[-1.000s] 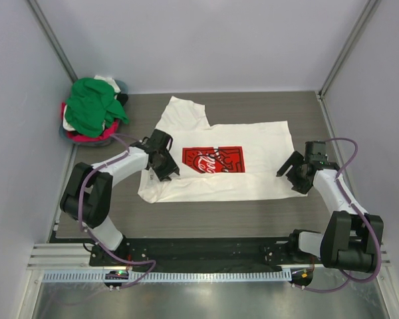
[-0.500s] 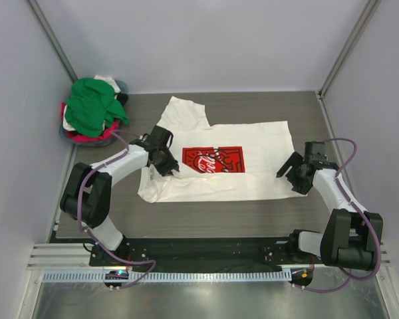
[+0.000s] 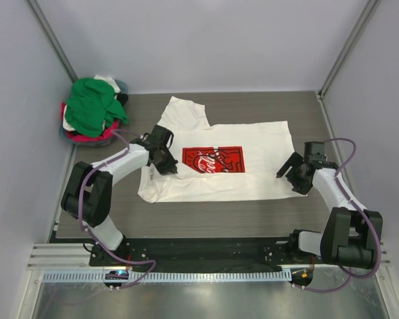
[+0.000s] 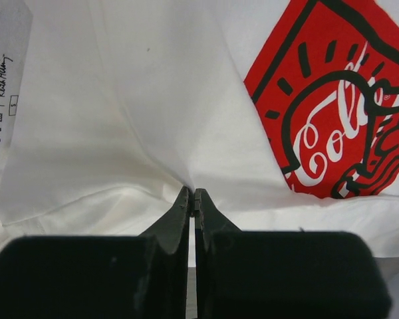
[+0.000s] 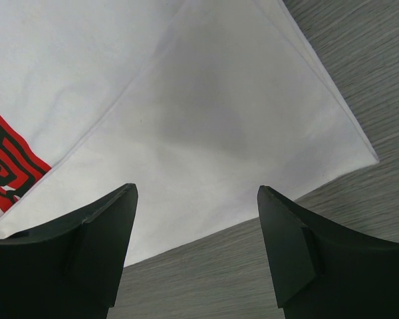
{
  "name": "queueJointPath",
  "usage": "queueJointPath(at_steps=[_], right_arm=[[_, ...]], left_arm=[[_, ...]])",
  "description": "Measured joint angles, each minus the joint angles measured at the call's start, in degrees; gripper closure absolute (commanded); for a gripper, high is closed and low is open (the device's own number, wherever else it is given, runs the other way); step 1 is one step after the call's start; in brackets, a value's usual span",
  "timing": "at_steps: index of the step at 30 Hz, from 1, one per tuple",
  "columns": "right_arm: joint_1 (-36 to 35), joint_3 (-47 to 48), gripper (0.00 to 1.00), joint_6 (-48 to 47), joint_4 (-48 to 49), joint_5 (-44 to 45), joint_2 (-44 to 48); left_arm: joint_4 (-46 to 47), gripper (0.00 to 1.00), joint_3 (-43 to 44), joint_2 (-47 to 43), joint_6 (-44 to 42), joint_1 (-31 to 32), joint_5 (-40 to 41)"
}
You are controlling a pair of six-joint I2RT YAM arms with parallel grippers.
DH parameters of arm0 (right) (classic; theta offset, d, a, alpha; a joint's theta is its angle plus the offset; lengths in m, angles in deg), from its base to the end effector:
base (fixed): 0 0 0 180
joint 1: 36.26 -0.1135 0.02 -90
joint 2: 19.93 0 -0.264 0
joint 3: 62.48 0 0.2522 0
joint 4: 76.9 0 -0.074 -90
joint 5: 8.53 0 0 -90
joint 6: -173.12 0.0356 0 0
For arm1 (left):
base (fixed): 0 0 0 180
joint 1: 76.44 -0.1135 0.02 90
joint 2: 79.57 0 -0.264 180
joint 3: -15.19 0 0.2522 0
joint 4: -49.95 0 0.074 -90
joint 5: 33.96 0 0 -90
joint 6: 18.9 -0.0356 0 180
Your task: Fold and stack the t-shirts
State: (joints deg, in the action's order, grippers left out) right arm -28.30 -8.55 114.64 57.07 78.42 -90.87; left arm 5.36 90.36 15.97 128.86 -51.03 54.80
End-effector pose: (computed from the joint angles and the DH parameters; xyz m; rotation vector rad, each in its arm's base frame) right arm 0.2227 -0.0292 0.1916 0.8906 2.5326 0.2013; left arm 0.2962 -0.1416 0.1892 -0.7726 2.6877 -0.4348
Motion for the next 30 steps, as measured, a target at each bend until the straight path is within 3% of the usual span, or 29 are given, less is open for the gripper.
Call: queueJointPath(at_steps=[3, 7, 9, 11, 13, 14, 23, 30], right_arm=[[0.0, 0.0, 0.21, 0.0, 0.17, 0.0, -0.09], [0.0, 0.0, 0.21, 0.0, 0.17, -0.04, -0.2], [0.0, 0.0, 0.21, 0.0, 0.17, -0.07, -0.2], [0.0, 0.0, 0.21, 0.02, 0.2, -0.15, -0.2], [0.0, 0.0, 0.21, 0.0, 0.24, -0.48, -0.2], [0.0, 0.0, 0.21, 0.0, 0.24, -0.57, -0.2], [0.0, 3.72, 0.21, 0.0, 0.13, -2.54, -2.8], [-0.35, 5.64, 0.21, -0.17, 0.79, -3.54, -5.14]], left_arm=[[-1.68, 1.0, 3.15, 0.79, -0.87, 0.02, 0.7], [-5.84, 0.94, 16.26, 6.56, -3.48, 0.04, 2.86], [-7.15, 0.81, 24.59, 11.13, -5.4, 0.02, 3.69], [-9.49, 0.62, 32.74, 16.06, -7.32, -0.04, 4.48], [-11.47, 0.32, 40.13, 21.0, -9.2, -0.39, 5.01], [-12.15, 0.28, 43.23, 23.17, -9.99, -0.5, 5.22], [-18.03, 0.27, 62.62, 36.63, -14.56, -8.66, 3.23], [-7.72, 0.28, 71.8, 47.15, -15.56, -17.7, -3.67]])
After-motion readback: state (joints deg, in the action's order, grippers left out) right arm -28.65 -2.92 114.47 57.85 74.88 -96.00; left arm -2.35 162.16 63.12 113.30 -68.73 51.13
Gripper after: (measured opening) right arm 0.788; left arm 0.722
